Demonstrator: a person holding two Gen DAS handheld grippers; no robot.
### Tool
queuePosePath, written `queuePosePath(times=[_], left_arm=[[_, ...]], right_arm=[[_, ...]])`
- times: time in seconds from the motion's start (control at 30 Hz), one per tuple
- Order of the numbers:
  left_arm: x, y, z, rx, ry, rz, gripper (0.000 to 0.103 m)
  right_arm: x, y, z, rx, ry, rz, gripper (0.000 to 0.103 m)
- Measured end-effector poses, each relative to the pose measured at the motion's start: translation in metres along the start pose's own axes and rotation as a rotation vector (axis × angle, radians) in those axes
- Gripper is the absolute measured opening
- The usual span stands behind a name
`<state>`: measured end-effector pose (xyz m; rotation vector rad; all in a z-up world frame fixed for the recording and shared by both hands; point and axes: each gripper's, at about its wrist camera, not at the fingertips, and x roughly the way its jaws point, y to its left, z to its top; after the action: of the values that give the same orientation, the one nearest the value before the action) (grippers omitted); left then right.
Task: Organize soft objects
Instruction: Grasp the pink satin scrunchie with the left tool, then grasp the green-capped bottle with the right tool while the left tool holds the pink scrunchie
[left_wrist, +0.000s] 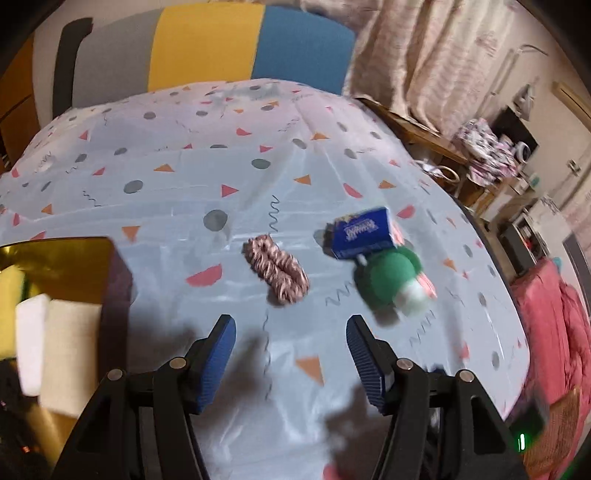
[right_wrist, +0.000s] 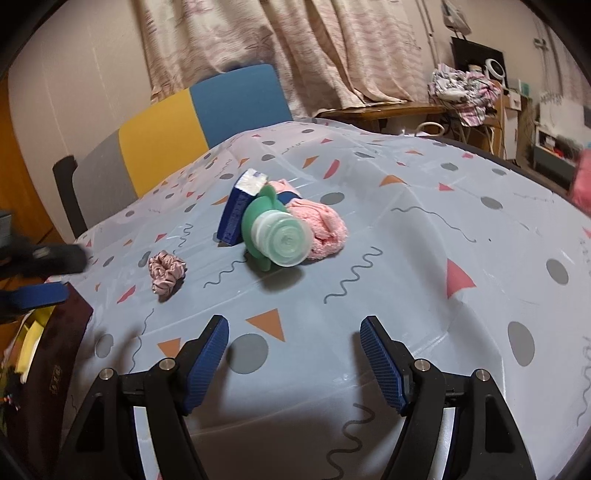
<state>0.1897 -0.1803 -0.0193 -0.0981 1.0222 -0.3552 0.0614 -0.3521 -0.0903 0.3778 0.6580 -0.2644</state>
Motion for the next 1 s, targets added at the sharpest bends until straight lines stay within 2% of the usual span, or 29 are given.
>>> queuePosePath(times=[0.07, 0.13, 0.2, 0.37, 0.5, 0.6, 0.63, 0.67, 0.7, 0.73, 0.8, 1.0], left_arm=[[0.014, -0.001, 0.009, -0.018, -0.001, 0.008, 0.064], [0.029, -0.004, 0.017, 0.001, -0.006, 0.027, 0.069], [0.047, -0.004, 0.023, 0.007, 0.006, 0.054, 0.069], [0.08, 0.0, 0.031, -0.01, 0.036, 0.067, 0.069], [0.097, -0.005, 0.035, 0.047, 0.037, 0.088, 0.069], [0.11, 0.0, 0.032, 0.049, 0.049, 0.083, 0.069], [0.111, 0.002, 0.03, 0.041, 0.041, 0.075, 0.067], [0.107, 0.003, 0.027, 0.049, -0.001, 0.069, 0.067], [0.105, 0.004, 0.024, 0.061, -0.015, 0.077, 0.06], [0.105, 0.004, 0.021, 0.08, -0.02, 0.104, 0.046], [0.101, 0.004, 0.014, 0.118, -0.046, 0.17, 0.032], [0.084, 0.02, -0.004, 0.083, -0.084, 0.131, 0.026]], right_arm=[[0.0, -0.001, -0.001, 0.008, -0.003, 0.0, 0.075], [0.0, -0.002, -0.001, 0.01, -0.001, 0.003, 0.075], [0.001, -0.002, -0.001, 0.013, 0.003, 0.006, 0.075], [0.003, -0.004, -0.002, 0.02, 0.01, 0.012, 0.075], [0.004, -0.004, -0.002, 0.019, 0.012, 0.017, 0.075], [0.004, -0.004, -0.003, 0.019, 0.014, 0.017, 0.075], [0.004, -0.004, -0.002, 0.019, 0.014, 0.016, 0.075], [0.004, -0.004, -0.002, 0.019, 0.013, 0.016, 0.075], [0.004, -0.004, -0.002, 0.02, 0.014, 0.017, 0.075], [0.004, -0.004, -0.002, 0.02, 0.014, 0.017, 0.075], [0.004, -0.004, -0.003, 0.02, 0.014, 0.018, 0.075], [0.004, -0.004, -0.002, 0.023, 0.014, 0.021, 0.075]])
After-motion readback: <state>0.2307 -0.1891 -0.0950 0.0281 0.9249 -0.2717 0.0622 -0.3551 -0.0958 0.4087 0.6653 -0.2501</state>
